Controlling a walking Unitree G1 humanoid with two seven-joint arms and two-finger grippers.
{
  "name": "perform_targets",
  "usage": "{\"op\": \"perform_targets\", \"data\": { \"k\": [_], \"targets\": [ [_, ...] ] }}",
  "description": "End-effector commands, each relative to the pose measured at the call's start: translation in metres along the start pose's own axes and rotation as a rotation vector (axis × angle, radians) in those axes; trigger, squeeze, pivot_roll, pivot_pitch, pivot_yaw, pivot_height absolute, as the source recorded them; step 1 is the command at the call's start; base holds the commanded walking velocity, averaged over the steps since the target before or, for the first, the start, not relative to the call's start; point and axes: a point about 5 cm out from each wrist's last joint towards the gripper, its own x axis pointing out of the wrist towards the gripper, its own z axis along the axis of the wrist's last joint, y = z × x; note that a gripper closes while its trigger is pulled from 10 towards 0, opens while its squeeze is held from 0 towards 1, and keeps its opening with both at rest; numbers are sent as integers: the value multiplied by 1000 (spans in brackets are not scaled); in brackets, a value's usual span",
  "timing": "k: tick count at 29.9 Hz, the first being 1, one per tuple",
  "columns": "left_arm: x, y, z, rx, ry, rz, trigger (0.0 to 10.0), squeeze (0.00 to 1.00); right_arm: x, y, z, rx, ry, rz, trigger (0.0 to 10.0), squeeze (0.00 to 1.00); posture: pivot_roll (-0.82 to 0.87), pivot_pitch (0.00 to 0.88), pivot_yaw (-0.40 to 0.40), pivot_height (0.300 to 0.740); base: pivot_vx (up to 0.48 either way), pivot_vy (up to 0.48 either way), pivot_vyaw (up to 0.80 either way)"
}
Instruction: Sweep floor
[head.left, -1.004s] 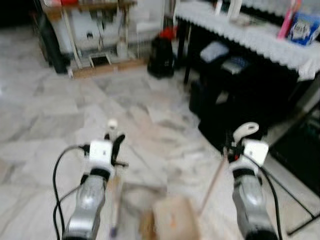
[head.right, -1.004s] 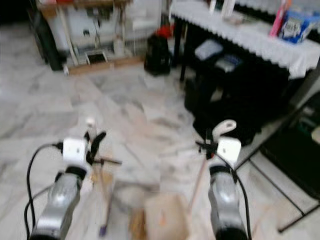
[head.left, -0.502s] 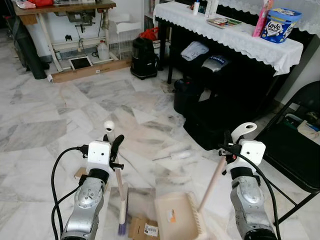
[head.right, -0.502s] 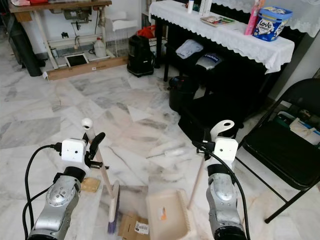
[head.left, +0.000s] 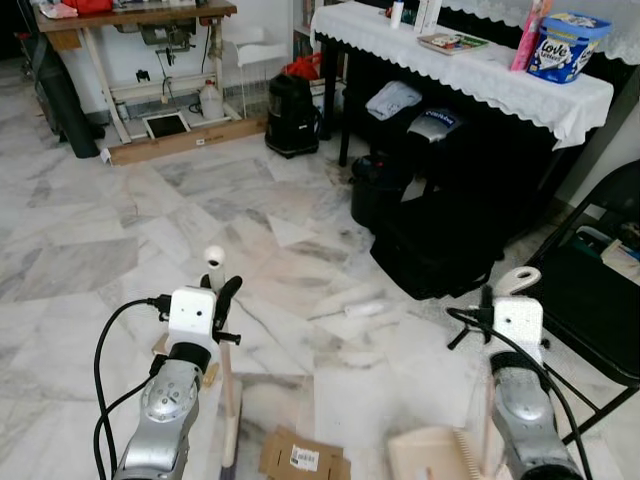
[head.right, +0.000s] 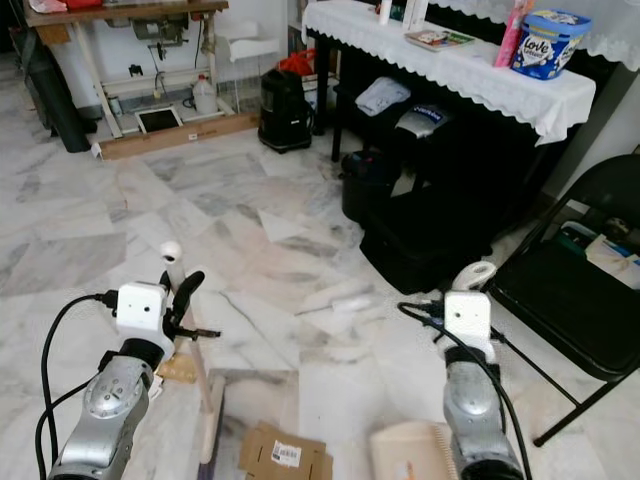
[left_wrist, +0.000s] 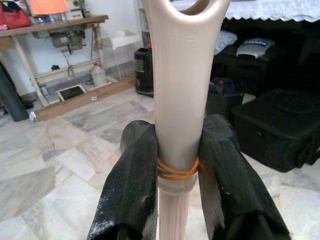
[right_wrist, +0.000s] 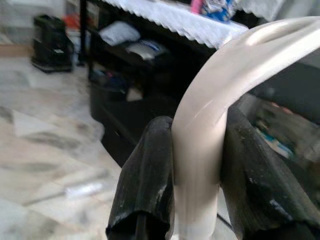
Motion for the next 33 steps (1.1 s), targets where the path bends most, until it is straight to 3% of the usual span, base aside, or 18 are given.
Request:
{"op": "perform_targets", "data": {
  "k": [1,7,20,24,28,33],
  "targets": [
    [1,4,7,-2,-28,6,10000,0,6,-2,6,5,-27,-15,10000,0,48,24,-33,740,0,0,0],
    [-1,7,7,-2,-29,6,10000,0,5,12,9,40,-66,29,10000,0,63,26,-23,740,0,0,0],
    [-3,8,9,-4,-42,6,10000,0,8,16,20,5,-156,36,10000,0,70,29,-15,740,0,0,0],
    [-2,8,10,-1,-48,0,10000,0,6,22,14,-11,-123,48,10000,0,75,34,-13,740,0,0,0],
    [-4,7,13,-2,-54,-21,10000,0,-2,31,-5,5,9,58,10000,0,89,50,-10,740,0,0,0],
    [-7,6,13,-5,-47,-42,10000,0,-5,35,-10,21,46,57,10000,0,91,53,-9,740,0,0,0]
  ]
}}
